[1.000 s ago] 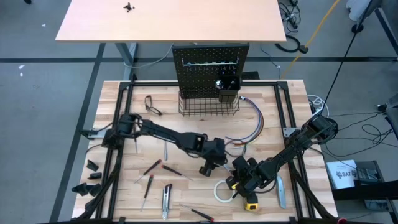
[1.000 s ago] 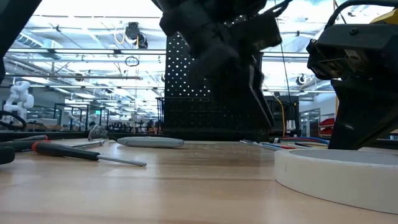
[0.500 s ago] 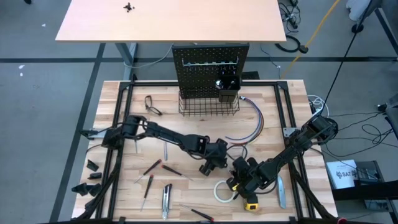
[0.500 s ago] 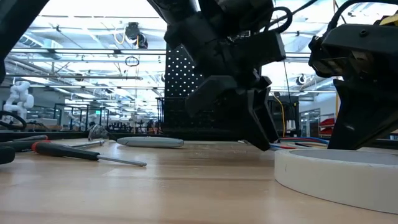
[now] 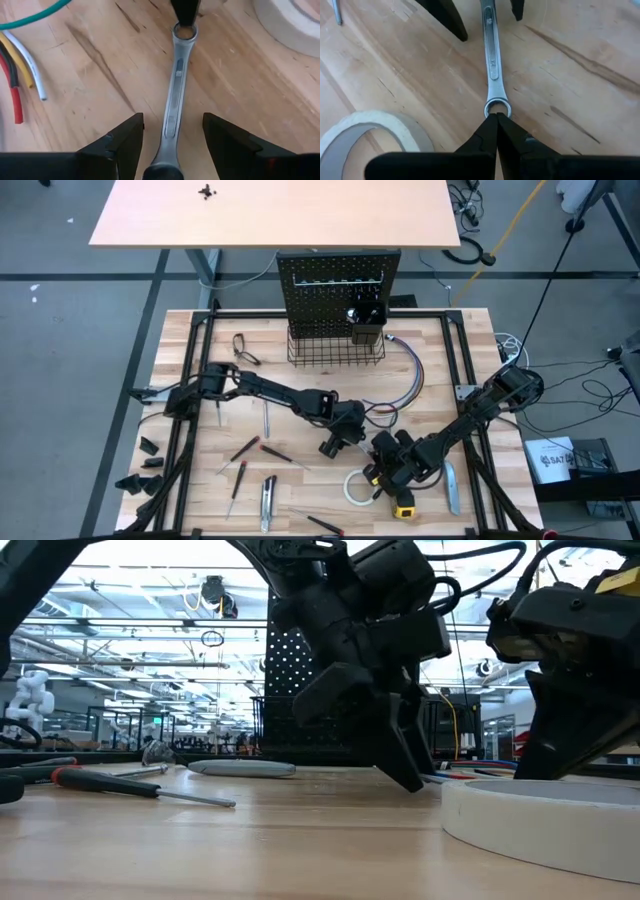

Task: Hang tools onto peg board
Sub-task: Put the wrench into the black bin on the pegboard

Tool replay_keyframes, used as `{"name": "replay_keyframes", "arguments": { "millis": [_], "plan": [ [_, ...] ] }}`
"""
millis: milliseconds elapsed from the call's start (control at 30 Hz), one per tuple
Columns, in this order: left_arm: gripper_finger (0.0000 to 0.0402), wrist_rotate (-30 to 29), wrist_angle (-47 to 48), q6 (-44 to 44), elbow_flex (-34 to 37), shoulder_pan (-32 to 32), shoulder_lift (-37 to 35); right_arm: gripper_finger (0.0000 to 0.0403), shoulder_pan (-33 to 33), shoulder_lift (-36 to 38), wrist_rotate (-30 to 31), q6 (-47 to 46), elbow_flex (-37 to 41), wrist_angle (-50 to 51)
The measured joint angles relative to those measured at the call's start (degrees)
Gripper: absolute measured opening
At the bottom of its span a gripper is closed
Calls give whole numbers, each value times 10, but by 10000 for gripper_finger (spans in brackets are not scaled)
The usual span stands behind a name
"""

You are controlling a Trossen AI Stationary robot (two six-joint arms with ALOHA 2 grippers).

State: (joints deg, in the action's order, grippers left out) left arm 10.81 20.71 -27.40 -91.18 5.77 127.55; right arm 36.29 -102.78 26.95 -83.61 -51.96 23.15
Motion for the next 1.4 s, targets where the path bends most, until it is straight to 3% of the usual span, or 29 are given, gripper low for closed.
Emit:
{"name": "replay_keyframes", "arguments": {
  "millis": [400, 700, 867, 1167, 1400],
  "plan": [
    [117, -2, 6, 6, -3, 1, 16, 0, -10, 0, 5, 29, 0, -18],
    [72, -4, 14, 15, -2, 4, 30, 0, -10, 0, 6, 29, 0, -21],
    [24, -5, 14, 14, -2, 4, 30, 0, -9, 0, 15, 33, 0, -22],
    [24, -10, 12, 16, 0, 4, 16, 10, -6, 15, 23, 46, 2, -17],
    [24, -16, 10, 17, 2, 3, 3, 44, -6, 122, 41, 118, 1, 19]
  ]
}}
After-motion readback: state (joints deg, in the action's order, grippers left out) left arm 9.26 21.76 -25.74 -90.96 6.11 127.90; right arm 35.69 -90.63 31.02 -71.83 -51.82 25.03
